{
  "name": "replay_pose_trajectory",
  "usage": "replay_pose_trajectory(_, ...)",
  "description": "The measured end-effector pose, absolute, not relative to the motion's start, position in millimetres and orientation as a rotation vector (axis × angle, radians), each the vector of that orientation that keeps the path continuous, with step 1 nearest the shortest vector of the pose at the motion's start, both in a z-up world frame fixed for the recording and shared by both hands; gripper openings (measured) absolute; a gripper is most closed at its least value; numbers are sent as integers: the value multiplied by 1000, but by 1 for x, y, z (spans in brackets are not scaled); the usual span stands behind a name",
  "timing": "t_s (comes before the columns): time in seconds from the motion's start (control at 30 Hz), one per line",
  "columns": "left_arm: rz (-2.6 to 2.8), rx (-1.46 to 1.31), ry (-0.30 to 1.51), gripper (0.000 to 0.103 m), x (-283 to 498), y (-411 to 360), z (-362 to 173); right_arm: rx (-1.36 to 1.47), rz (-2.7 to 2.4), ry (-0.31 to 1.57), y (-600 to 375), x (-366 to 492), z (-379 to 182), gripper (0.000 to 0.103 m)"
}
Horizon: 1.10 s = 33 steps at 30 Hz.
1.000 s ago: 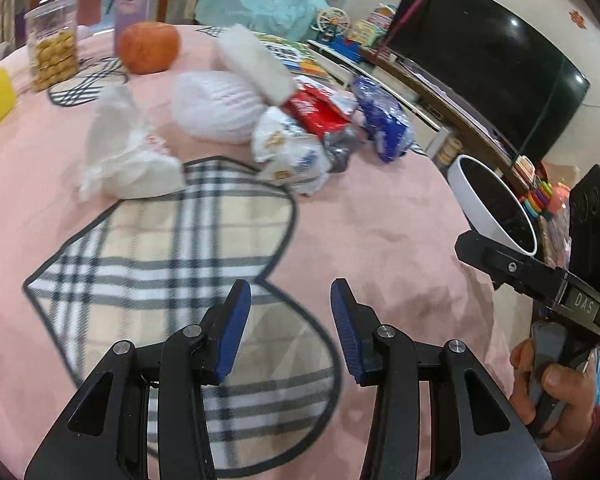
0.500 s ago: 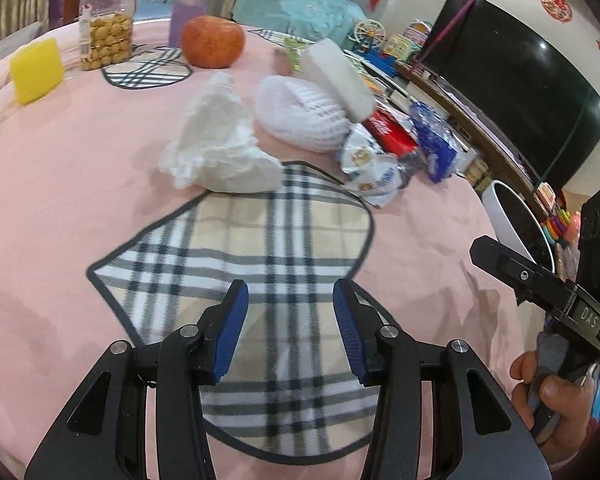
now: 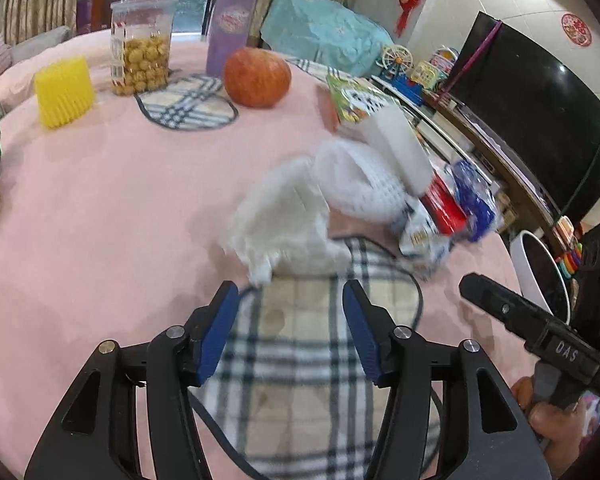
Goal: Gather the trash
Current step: 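Grasp the white tissue with the left tool while the right tool grasps the white snack bag, then lift the white tissue with the left tool toward the bin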
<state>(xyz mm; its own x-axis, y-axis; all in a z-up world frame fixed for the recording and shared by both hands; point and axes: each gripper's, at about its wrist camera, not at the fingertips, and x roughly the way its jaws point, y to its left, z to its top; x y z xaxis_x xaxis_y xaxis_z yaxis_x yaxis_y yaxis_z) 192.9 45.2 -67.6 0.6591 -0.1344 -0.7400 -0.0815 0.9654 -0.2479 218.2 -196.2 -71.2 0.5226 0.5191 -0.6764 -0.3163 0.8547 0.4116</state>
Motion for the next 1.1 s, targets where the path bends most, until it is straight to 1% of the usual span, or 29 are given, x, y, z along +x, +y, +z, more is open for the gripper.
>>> replay_pose_trajectory(0.07,-29,-270,847,58,202,48,-66,244,518,890,-189,224,-71,78)
replay_pose_trajectory(0.23,-18,-231,842,58,222,48,-71,234,525,895,-174,241,-75,78)
replay_pose_trajectory(0.27,-19,-219,852,54,226,46,-76,228,523,895,-172,243,-76,78)
replay_pose_trajectory(0.3,-17,-208,855,49,229,45,-79,219,522,898,-169,246,-79,73)
replay_pose_trajectory(0.33,-15,-194,852,47,229,43,-80,213,523,906,-167,248,-82,67)
replay_pose_trajectory(0.37,-14,-173,841,40,228,41,-80,206,521,921,-165,250,-85,53)
replay_pose_trajectory(0.4,-19,-162,838,34,227,39,-80,203,519,932,-165,251,-89,49)
replay_pose_trajectory(0.43,-22,-150,834,32,226,37,-80,204,519,926,-166,249,-90,48)
replay_pose_trajectory(0.5,-28,-133,828,26,222,34,-79,205,523,904,-168,244,-89,42)
replay_pose_trajectory(0.6,-33,-141,828,22,215,35,-77,215,536,901,-174,234,-85,40)
replay_pose_trajectory(0.67,-43,-159,831,21,208,35,-75,217,541,898,-177,227,-83,39)
replay_pose_trajectory(1.1,-139,-170,854,20,165,2,-74,226,536,897,-205,182,-74,39)
